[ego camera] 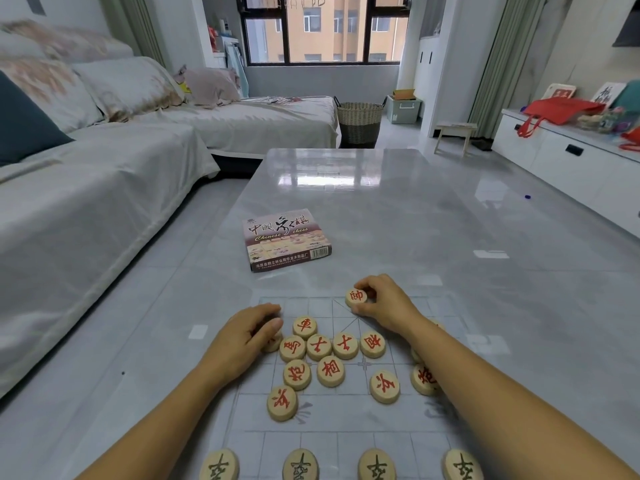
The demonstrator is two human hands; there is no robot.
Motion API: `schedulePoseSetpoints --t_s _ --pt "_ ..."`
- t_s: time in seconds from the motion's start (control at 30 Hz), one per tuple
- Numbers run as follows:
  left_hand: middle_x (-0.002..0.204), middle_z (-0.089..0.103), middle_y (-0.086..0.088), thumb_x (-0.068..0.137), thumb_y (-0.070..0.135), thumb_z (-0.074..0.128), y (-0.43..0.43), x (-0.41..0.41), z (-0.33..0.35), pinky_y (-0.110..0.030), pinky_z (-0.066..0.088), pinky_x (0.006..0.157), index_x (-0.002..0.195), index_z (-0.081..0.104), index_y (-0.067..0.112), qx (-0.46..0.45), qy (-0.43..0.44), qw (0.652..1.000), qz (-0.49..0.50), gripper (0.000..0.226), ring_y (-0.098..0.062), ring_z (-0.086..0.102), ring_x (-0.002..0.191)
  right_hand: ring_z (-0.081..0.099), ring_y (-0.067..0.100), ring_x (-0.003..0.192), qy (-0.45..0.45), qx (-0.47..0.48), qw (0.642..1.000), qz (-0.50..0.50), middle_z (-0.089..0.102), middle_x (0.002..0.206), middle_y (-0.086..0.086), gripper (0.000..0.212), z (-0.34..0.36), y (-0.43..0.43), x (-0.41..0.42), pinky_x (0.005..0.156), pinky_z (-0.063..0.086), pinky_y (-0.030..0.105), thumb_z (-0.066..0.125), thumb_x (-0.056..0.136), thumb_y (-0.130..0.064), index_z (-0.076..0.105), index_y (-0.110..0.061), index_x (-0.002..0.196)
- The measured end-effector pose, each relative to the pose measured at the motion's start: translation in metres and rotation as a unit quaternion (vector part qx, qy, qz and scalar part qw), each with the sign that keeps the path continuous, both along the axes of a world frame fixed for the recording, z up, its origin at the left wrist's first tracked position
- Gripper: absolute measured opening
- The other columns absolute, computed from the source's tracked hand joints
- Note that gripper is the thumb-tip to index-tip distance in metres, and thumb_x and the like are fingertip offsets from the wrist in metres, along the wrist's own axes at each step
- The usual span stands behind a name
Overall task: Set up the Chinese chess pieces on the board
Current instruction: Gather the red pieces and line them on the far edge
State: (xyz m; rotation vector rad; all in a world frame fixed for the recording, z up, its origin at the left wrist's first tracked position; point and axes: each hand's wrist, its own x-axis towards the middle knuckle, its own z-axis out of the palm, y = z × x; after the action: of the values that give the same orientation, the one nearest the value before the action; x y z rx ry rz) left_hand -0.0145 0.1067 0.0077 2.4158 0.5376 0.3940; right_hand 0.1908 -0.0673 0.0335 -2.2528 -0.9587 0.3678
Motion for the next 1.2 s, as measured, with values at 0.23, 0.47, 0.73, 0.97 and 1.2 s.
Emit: schedulePoseSetpoints --t_s 0.23,0.47,0.73,0.97,1.2 --pt "0.134 0.053 0.004 0.092 0.042 0.043 -0.001 0.000 0.000 -0.027 0.037 0.101 0.130 0.048 0.026 0.011 -0.004 1.000 -0.002 0.042 -0.008 0.047 0.119 0.053 0.021 0.109 0.016 -0.007 1.000 -0.020 0.049 0.124 0.007 0.047 0.002 0.003 -0.001 0.089 0.041 0.024 0.072 0.079 -0.020 0.053 -0.012 0.121" --pt "0.135 0.053 0.004 0.092 0.043 0.045 -0.002 0.001 0.000 -0.026 0.037 0.101 0.130 0.048 0.025 0.022 -0.002 1.000 -0.004 0.043 -0.009 0.046 0.121 0.052 0.021 0.112 0.022 -0.003 1.000 -0.021 0.047 0.127 0.008 0.049 0.003 0.003 -0.004 0.093 0.043 0.027 0.071 0.080 -0.019 0.051 -0.011 0.124" --pt "0.132 0.056 0.005 0.092 0.042 0.046 0.000 0.002 0.000 -0.021 0.035 0.095 0.128 0.051 0.025 0.023 -0.006 1.000 0.000 0.040 -0.001 0.045 0.112 0.049 0.012 0.110 -0.028 0.026 0.999 0.034 0.050 0.122 -0.001 0.047 0.028 -0.016 -0.022 0.094 0.041 0.025 0.068 0.082 -0.029 0.052 -0.020 0.126" --pt "0.133 0.055 0.004 0.091 0.043 0.047 -0.003 0.001 0.000 -0.023 0.036 0.097 0.129 0.050 0.025 0.023 -0.008 1.000 0.000 0.042 -0.006 0.047 0.116 0.045 0.018 0.108 -0.121 -0.155 0.965 0.171 0.049 0.121 0.001 0.047 0.026 -0.029 -0.055 0.094 0.039 0.033 0.064 0.082 -0.039 0.054 -0.022 0.124" --pt "0.131 0.056 0.003 0.091 0.042 0.048 -0.003 0.001 0.001 -0.023 0.037 0.095 0.127 0.052 0.023 0.021 -0.017 1.000 0.002 0.041 -0.008 0.049 0.115 0.052 0.015 0.103 -0.053 -0.060 0.993 0.089 0.051 0.115 -0.002 0.041 0.027 -0.037 -0.040 0.088 0.045 0.027 0.066 0.081 -0.033 0.057 -0.022 0.120"
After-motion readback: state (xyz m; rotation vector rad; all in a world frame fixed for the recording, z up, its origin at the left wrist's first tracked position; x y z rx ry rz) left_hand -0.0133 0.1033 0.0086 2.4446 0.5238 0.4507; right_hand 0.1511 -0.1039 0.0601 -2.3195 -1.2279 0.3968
